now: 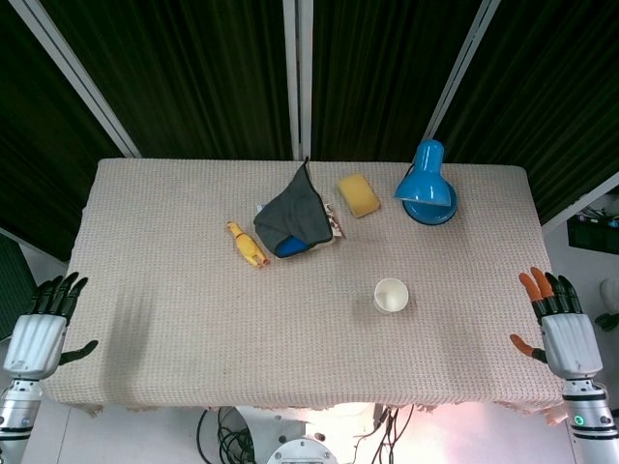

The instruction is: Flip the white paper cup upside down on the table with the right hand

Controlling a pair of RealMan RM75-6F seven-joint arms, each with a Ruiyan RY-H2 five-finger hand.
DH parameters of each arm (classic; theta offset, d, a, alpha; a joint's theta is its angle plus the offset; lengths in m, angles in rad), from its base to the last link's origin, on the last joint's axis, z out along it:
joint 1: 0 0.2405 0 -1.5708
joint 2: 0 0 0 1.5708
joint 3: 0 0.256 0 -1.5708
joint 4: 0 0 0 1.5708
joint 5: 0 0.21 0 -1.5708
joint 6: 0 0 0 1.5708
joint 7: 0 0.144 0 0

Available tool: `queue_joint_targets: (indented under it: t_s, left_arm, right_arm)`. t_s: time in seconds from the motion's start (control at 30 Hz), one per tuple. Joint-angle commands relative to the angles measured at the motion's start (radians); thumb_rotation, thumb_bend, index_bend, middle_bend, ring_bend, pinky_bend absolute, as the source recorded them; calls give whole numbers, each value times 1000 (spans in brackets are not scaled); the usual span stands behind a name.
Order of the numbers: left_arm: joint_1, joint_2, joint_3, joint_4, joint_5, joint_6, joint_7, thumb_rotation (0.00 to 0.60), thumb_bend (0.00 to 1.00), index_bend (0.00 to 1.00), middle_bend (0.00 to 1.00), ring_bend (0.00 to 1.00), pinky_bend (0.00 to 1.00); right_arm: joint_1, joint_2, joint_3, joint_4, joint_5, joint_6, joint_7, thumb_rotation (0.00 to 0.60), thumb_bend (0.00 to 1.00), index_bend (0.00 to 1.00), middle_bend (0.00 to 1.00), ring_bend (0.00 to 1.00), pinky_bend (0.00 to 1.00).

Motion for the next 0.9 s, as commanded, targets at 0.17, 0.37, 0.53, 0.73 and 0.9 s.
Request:
queue_joint_targets:
  t_s: [0.17,0.37,0.53,0.73,0.9]
  left_arm:
    - [-7,-8,3,14,-16,-34,-8,600,84,35,7,0,88]
    - [-9,-6,0,15,-29,-45,-4,600,84,35,7,0,88]
    - [-10,-5,-2,22,-32,-49,-13,600,84,35,7,0,88]
    - [-13,-4,-3,27,-26,-46,-28,600,84,35,7,0,88]
    - [-13,-3,-2,24,-19,-42,-37,600,84,35,7,0,88]
  right_arm:
    - [176,138,21,-272,-45,-251,-275,600,24,0,0,0,0]
    - [302,170,92,-465,127,-475,-450,600,26,0,0,0,44]
    - [390,118,127,-486,278,-587,-565,600,26,0,0,0,49]
    - [467,68,141,-476,398,-646,-646,600,28,0,0,0,53]
    - [519,52,138,-476,461,-706,-631,600,29,0,3,0,79]
